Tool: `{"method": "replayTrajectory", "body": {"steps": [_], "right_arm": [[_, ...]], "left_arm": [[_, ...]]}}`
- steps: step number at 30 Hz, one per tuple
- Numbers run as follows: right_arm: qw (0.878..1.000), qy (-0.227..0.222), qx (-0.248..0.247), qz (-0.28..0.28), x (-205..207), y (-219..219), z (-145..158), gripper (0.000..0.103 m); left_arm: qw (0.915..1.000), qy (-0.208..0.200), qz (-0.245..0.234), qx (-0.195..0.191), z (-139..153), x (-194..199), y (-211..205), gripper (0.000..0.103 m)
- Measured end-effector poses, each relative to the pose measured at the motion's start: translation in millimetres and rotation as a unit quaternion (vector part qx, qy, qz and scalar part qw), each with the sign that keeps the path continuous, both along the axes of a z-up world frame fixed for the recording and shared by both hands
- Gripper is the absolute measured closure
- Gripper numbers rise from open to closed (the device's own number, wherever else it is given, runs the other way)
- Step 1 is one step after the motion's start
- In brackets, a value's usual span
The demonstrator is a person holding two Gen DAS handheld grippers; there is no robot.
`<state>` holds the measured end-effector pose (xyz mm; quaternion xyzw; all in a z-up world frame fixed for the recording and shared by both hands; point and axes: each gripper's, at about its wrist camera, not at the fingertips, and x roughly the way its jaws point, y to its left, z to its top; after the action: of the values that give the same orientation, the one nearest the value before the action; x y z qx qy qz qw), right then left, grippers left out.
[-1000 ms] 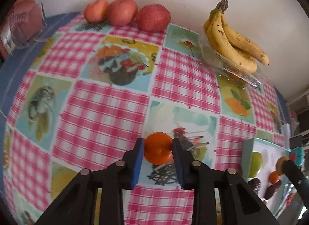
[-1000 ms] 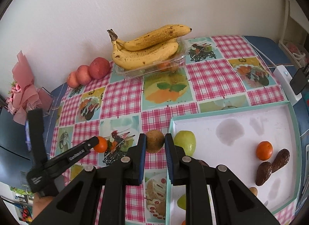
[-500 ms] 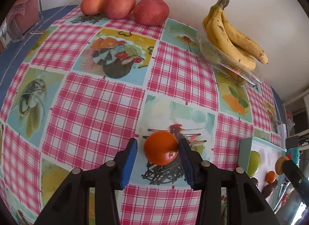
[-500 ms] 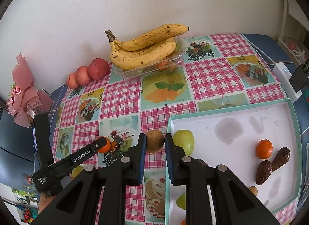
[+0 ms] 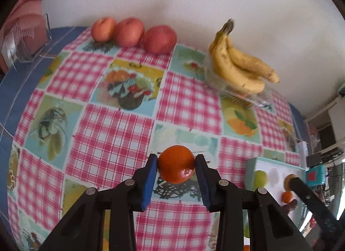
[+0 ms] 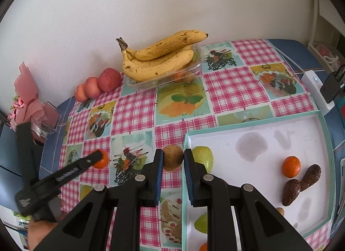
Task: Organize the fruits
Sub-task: 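Carry the held mandarin and small brown fruit over the white tray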
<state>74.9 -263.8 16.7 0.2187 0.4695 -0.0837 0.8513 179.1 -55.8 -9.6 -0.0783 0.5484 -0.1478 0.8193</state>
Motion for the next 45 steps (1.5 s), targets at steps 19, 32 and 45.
{"method": "replayTrajectory", "body": {"steps": [19,32,45], "right_arm": [[0.988,0.010,-0.030,-0.152,-64.8,-116.1,7.4,0.083],[0.985,0.023,-0.056,-0.160,-65.9,-149.4,-5.8,0.083],[0.986,0.069,-0.053,-0.143,-45.9,-166.4,-58.7,0.083]], "left_arm": [[0.9942,-0.041,-0.096,-0.026,51.0,-43.7,-70.1,0.065],[0.9771,-0.021,-0.208,-0.039,11.5,-72.9,-174.1,0.065],[0.9709,-0.004,-0.239,-0.019,-28.6,-73.2,-217.7,0.065]]}}
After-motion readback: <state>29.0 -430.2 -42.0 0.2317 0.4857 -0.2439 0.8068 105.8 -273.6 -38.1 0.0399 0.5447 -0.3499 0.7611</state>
